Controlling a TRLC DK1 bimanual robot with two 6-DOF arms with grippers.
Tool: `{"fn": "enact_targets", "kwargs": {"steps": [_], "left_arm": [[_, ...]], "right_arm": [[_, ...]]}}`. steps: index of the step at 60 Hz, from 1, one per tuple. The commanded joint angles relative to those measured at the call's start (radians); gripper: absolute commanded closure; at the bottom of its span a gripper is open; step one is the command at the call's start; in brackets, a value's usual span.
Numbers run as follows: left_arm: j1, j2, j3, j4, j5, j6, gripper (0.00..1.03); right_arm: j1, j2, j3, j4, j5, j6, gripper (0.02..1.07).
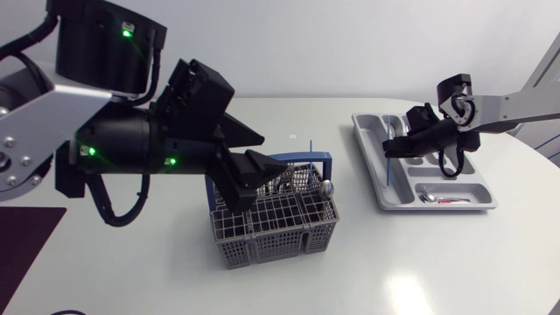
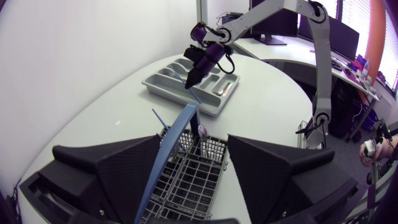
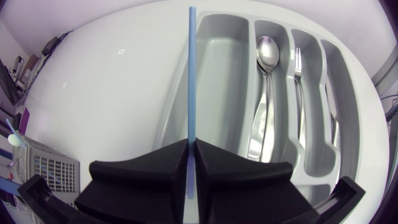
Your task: Unload the cutlery basket into the drawer organizer.
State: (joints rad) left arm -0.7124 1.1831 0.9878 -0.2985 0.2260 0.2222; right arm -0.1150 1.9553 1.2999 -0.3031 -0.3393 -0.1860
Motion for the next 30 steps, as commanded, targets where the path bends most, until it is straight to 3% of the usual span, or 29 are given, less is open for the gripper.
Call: {"fn": "enact_targets", "kwargs": {"steps": [1,17,24,30], "left_arm": [[-0.027,0.000,-0.024,-0.005,-0.024,0.039,0.27],[-0.038,0.003,-0.037,-0.008,-0.036,0.051,0.26],[-0.039,0.003,-0.044,-0.008,-0.037,0.054,0.26],[-0.042,0.003,-0.048,-0.008,-0.037,0.054,0.26]], "right_arm": [[0.003,0.073,0.062,-0.002,0.011,0.033,1.00],[0.005,0.159,0.141,-0.010,0.022,0.040,0.95],[0.005,0.162,0.157,-0.014,0.023,0.040,0.79],[0.005,0.143,0.156,-0.027,0.022,0.037,0.55]]}}
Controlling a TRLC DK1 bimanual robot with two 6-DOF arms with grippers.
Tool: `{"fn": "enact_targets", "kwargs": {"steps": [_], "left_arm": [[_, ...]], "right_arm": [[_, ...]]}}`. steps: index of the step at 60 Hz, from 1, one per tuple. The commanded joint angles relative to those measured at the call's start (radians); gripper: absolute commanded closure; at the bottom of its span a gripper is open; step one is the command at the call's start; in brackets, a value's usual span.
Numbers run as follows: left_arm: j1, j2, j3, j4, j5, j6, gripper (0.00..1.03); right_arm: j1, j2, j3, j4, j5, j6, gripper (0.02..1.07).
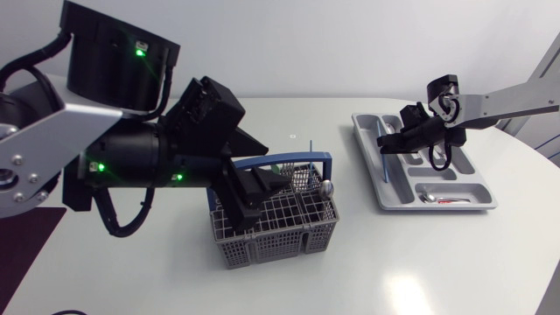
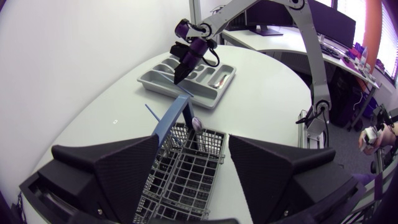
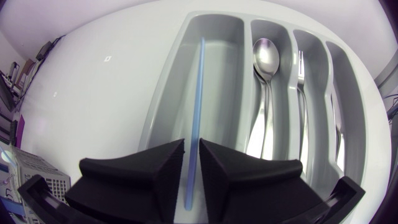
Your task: Unload the cutlery basket into the drawer organizer.
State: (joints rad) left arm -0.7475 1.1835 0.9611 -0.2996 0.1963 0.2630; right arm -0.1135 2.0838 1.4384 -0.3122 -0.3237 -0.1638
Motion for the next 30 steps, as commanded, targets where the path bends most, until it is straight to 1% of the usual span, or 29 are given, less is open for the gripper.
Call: {"fn": "enact_targets", "kwargs": {"steps": [1,3,6,9,12,15,18,22,25,30], "left_arm": [[-0.009,0.002,-0.021,-0.007,-0.008,0.013,0.26],[-0.009,0.001,-0.021,-0.007,-0.008,0.013,0.26],[-0.012,0.001,-0.019,-0.007,-0.009,0.013,0.26],[-0.013,-0.002,-0.019,-0.009,-0.009,0.013,0.26],[-0.016,-0.004,-0.019,-0.012,-0.011,0.013,0.26],[-0.021,-0.005,-0.021,-0.018,-0.011,0.013,0.26],[-0.026,-0.005,-0.024,-0.018,-0.011,0.013,0.26],[-0.027,-0.005,-0.027,-0.021,-0.011,0.013,0.26],[-0.029,-0.005,-0.028,-0.022,-0.011,0.013,0.26],[-0.038,-0.004,-0.033,-0.021,-0.020,0.015,0.26]], "right_arm": [[0.005,0.009,0.016,-0.021,0.006,0.014,0.51],[0.006,-0.013,0.002,-0.021,0.005,0.007,0.41],[0.006,-0.044,-0.019,-0.018,-0.003,0.003,0.33],[0.006,-0.074,-0.042,-0.015,-0.020,-0.006,0.28],[0.003,-0.122,-0.082,-0.008,-0.064,-0.020,0.22],[0.003,-0.171,-0.122,-0.007,-0.086,-0.034,0.21],[0.002,-0.243,-0.184,0.001,-0.161,-0.069,0.21],[0.003,-0.326,-0.262,0.018,-0.209,-0.095,0.21],[0.005,-0.393,-0.322,0.018,-0.285,-0.140,0.21],[0.017,-0.481,-0.401,0.015,-0.351,-0.192,0.21]]}}
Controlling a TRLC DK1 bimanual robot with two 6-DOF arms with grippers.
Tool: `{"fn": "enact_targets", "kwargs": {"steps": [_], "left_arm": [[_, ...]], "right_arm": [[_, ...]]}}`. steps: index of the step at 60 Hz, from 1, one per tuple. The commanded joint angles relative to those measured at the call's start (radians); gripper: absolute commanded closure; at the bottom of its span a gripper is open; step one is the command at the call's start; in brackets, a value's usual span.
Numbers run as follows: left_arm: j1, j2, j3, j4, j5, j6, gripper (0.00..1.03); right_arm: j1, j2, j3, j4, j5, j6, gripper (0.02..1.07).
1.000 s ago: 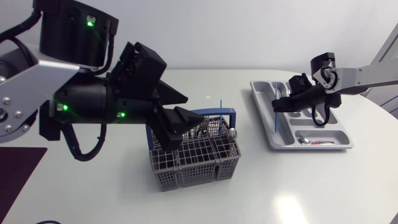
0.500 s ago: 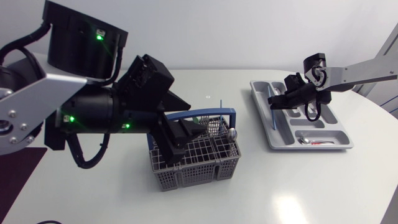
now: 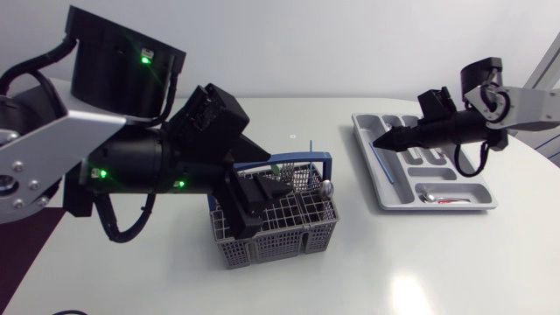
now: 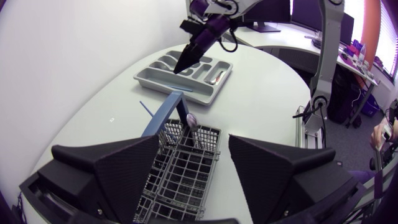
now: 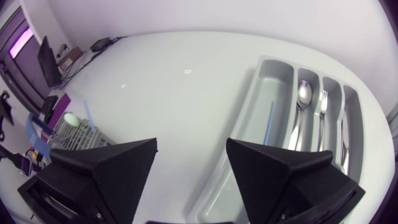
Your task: Unload the cutlery basket into the drawer organizer.
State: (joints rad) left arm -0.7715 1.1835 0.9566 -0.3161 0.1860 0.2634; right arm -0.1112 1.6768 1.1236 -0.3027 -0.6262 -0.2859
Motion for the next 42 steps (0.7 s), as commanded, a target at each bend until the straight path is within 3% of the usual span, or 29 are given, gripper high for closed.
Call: {"fn": "enact_targets", "kwargs": {"steps": [1,24,42], "left_arm": [[-0.015,-0.004,-0.028,-0.005,-0.013,0.016,0.26],[-0.057,0.021,-0.038,-0.003,-0.022,0.019,0.26],[-0.071,0.024,-0.055,0.000,-0.022,0.019,0.26]], "right_arm": [[0.016,-0.089,-0.102,0.001,-0.066,-0.082,0.21],[0.097,-0.216,-0.245,-0.147,-0.322,-0.305,0.22],[0.188,-0.203,-0.237,-0.233,-0.372,-0.355,0.25]]}}
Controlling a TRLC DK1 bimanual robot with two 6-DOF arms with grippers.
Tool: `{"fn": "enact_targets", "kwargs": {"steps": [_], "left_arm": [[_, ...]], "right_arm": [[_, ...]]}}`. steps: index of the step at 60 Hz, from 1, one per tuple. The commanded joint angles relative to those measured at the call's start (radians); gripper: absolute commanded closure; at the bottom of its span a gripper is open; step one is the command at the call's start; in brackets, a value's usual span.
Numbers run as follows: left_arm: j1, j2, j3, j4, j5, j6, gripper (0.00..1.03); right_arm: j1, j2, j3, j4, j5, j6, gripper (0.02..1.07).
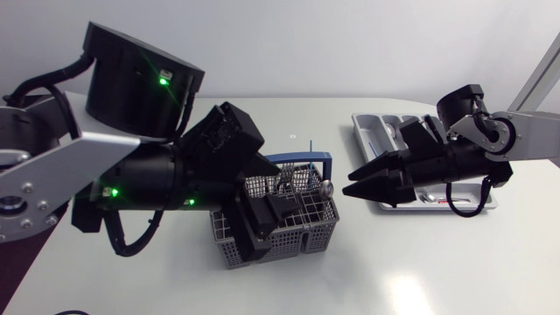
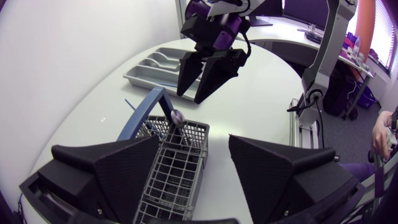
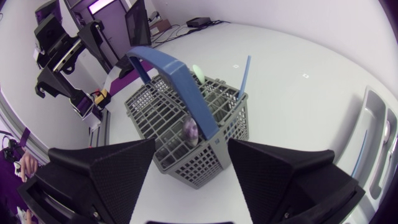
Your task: Unload the cutlery basket into the drawer organizer.
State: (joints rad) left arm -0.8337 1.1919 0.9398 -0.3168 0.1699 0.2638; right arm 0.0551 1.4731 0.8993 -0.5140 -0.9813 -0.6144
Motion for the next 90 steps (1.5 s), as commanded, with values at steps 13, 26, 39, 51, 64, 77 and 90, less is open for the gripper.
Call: {"fn": "enact_targets", "kwargs": {"steps": [13,26,39,51,64,77,90], "left_arm": [[-0.007,0.011,-0.044,0.001,-0.006,0.018,0.26],[-0.008,0.008,-0.053,0.004,-0.006,0.018,0.26],[-0.008,0.008,-0.056,0.007,-0.006,0.018,0.26],[-0.008,0.008,-0.059,0.010,-0.004,0.018,0.26],[-0.007,0.011,-0.058,0.013,-0.006,0.018,0.26],[-0.007,0.012,-0.058,0.012,-0.006,0.018,0.26],[-0.007,0.014,-0.055,0.010,-0.006,0.018,0.26]], "right_arm": [[0.060,0.021,0.003,-0.034,-0.016,-0.030,0.32],[0.068,0.052,0.016,-0.032,-0.010,-0.041,0.34],[0.086,0.075,0.020,-0.026,-0.005,-0.045,0.35],[0.098,0.085,0.027,-0.023,-0.005,-0.045,0.45],[0.112,0.115,0.039,-0.011,0.003,-0.045,0.57],[0.123,0.116,0.050,0.003,0.010,-0.038,0.86],[0.130,0.105,0.044,0.019,0.029,-0.025,0.99]]}}
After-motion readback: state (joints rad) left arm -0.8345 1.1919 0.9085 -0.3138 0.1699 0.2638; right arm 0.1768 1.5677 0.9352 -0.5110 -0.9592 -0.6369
